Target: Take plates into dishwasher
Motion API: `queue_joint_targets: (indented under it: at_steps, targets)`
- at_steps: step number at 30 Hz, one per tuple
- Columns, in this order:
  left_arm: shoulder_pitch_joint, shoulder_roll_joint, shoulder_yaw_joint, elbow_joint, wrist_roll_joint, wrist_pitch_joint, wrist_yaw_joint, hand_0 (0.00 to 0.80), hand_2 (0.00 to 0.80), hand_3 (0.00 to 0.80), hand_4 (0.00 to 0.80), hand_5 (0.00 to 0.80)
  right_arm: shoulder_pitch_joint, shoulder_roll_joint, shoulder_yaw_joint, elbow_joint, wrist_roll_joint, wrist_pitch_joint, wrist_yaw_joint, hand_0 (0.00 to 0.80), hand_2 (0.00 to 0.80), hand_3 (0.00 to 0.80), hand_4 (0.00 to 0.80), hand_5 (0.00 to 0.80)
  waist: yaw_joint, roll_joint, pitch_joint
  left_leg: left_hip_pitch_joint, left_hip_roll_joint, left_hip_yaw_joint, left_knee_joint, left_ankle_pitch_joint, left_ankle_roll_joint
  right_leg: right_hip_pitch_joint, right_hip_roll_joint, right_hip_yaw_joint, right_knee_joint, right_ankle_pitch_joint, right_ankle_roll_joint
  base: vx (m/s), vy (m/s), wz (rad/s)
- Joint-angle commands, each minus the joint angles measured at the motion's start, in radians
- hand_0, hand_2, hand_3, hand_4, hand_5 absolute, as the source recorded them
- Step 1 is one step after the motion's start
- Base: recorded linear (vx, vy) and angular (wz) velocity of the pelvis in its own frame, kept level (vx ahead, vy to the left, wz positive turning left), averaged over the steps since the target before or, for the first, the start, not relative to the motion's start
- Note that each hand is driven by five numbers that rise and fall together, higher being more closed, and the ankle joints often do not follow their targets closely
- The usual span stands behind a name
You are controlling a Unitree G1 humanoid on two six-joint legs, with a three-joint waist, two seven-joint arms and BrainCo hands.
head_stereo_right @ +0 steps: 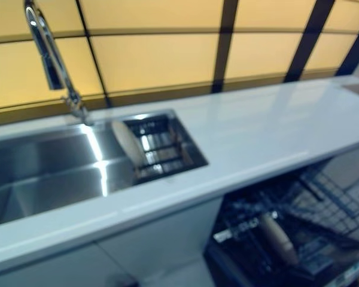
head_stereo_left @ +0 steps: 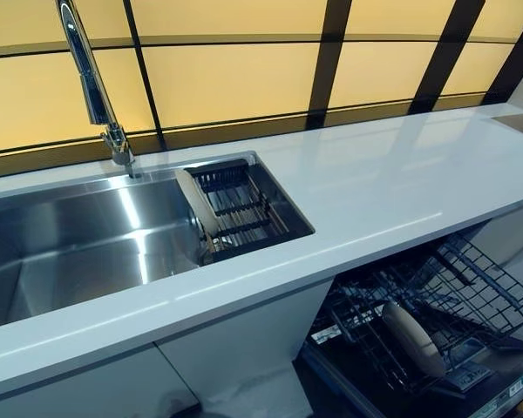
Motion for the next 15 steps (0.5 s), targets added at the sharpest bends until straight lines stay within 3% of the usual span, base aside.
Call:
queue_joint_targets:
  at_steps: [1, 8, 15]
  targets:
    - [-0.012, 0.040, 0.029, 0.045, 0.010, -0.040, 0.014, 0.000, 0.000, 0.000, 0.000, 0.000, -0.037, -0.106, -0.006, -0.009, 0.045, -0.006, -0.111, 0.000, 0.000, 0.000, 0.000, 0.000, 0.029, -0.074, -0.036, -0.006, -0.042, 0.024, -0.009, -0.011, 0.023, 0.007, 0.039, 0.016, 0.004, 0.030, 0.055, 0.000, 0.000, 0.00]
    - [-0.023, 0.042, -0.004, 0.065, 0.001, -0.054, 0.005, 0.000, 0.000, 0.000, 0.000, 0.000, -0.161, -0.176, 0.055, -0.040, 0.019, -0.083, -0.242, 0.000, 0.000, 0.000, 0.000, 0.000, 0.063, -0.084, -0.036, -0.007, -0.047, 0.005, -0.009, -0.011, 0.028, 0.015, 0.031, -0.007, 0.003, 0.030, 0.060, 0.003, 0.001, 0.00]
    - [-0.021, 0.006, -0.034, 0.065, 0.004, -0.066, 0.001, 0.000, 0.000, 0.000, 0.000, 0.000, -0.417, -0.162, 0.300, -0.188, -0.206, -0.204, -0.360, 0.000, 0.000, 0.000, 0.000, 0.000, 0.103, -0.096, -0.041, -0.015, -0.055, -0.021, -0.009, -0.008, 0.035, 0.022, 0.021, -0.032, -0.002, 0.031, 0.066, 0.036, 0.021, 0.09]
